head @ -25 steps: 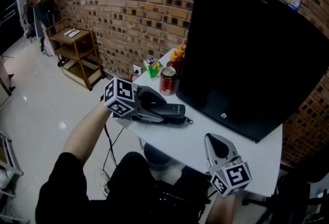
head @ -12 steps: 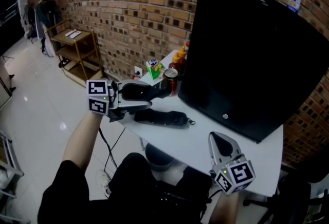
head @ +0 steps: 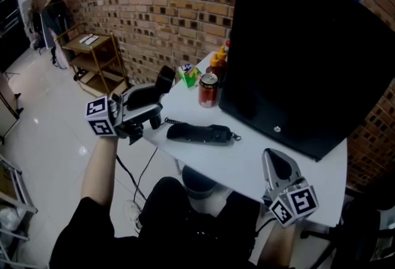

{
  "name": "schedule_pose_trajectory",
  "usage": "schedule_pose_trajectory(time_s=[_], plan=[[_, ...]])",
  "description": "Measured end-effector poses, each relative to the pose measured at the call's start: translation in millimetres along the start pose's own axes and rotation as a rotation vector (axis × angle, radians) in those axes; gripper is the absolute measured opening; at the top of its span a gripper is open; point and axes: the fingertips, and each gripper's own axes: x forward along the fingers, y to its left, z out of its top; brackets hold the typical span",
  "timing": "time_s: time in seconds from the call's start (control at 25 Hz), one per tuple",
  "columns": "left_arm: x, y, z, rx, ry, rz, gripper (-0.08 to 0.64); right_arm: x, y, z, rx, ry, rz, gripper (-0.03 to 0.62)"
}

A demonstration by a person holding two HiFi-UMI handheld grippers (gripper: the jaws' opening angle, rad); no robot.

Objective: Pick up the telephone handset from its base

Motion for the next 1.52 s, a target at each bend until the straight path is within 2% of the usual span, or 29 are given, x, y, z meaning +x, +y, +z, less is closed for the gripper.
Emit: schedule_pose_trajectory(time_s=[0.44, 0.76, 1.52], plan=[[-12.5, -11.6, 11.4, 0.004, -0.04, -0.02, 0.256, -7.3, -5.5, 12.3, -0.009, -0.058, -0.021, 0.009], [-6.7, -8.2, 10.9, -0.004, -0.055, -0.018, 0.256, -11.4, -10.1, 8.8, -0.028, -0.042, -0.056, 0.009], [-3.0, -12.4, -10.7, 0.012, 0.049, -0.019, 0.256, -11.2, -11.2, 9.1, -0.063, -0.035, -0.091, 0.008]])
